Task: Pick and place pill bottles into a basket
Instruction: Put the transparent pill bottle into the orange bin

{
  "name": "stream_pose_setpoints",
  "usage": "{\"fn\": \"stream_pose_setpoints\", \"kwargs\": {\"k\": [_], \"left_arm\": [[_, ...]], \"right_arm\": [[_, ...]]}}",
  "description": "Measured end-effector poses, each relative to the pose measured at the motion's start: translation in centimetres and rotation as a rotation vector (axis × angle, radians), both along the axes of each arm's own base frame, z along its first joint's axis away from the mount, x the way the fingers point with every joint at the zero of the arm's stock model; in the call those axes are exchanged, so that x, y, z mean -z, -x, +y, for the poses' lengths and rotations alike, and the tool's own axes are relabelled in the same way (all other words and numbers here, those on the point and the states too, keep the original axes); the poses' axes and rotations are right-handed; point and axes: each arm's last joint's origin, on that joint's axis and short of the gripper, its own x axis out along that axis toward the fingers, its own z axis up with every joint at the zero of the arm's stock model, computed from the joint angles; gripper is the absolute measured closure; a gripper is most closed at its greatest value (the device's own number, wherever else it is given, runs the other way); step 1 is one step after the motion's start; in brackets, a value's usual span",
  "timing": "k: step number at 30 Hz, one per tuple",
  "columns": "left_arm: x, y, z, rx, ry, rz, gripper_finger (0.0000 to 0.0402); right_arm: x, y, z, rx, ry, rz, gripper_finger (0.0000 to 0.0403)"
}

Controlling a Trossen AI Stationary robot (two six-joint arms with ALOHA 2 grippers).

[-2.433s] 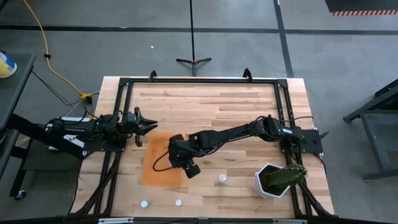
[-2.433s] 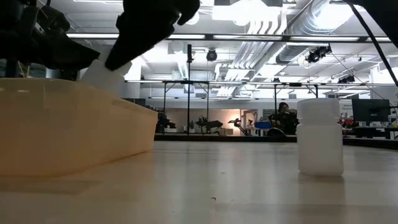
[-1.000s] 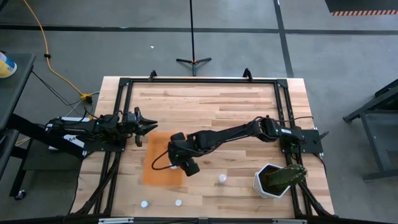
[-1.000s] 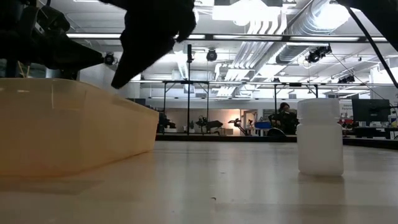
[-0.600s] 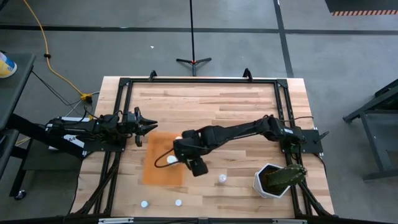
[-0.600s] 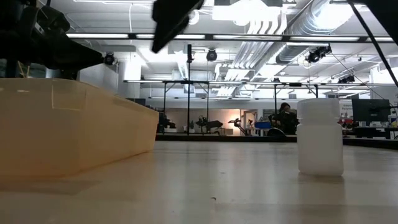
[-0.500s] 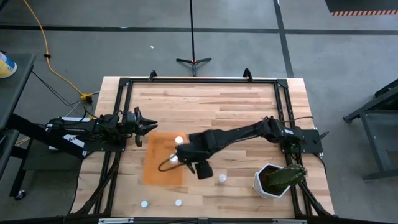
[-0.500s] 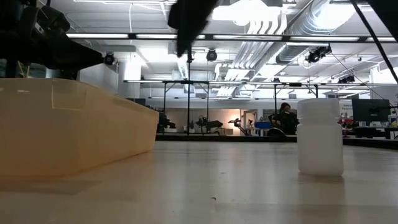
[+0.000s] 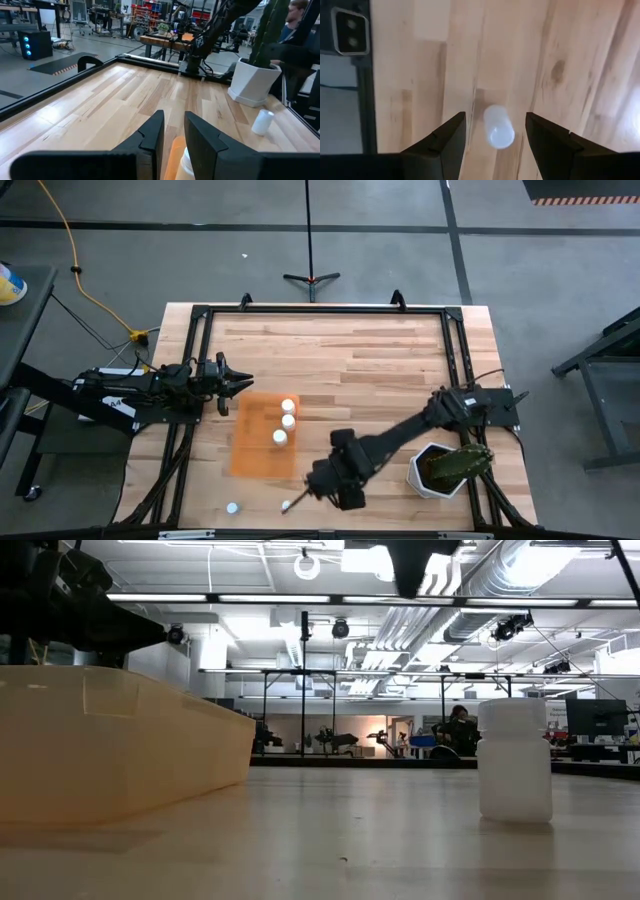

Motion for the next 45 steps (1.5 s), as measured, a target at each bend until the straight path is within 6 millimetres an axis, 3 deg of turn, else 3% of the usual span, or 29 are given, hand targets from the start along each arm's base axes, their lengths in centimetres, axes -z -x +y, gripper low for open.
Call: {"fn": "stream_pose_setpoints", "kwargs": {"k": [6,20,35,45], "left_arm": [[0.0,0.0,0.0,0.0,0.0,-0.001,0.0291],[0.0,0.0,0.0,-0.001,0.0,-0.001,0.0291],[0.0,0.0,0.0,-0.003,0.0,-0.001,0.0291],[0.0,0.0,0.0,-0.003,0.0,-0.001,0.0291]], "right_arm": [[2.3,0.8,0.6,0.026,0.067,0.074,0.0208],[8.0,0.6,-2.6,0.097,-0.028,0.305,0.0208],[8.2,0.6,-2.6,0.068,-0.071,0.324,0.0211],[8.2,0.9,-2.6,0.046,-0.104,0.363,0.0274]]}}
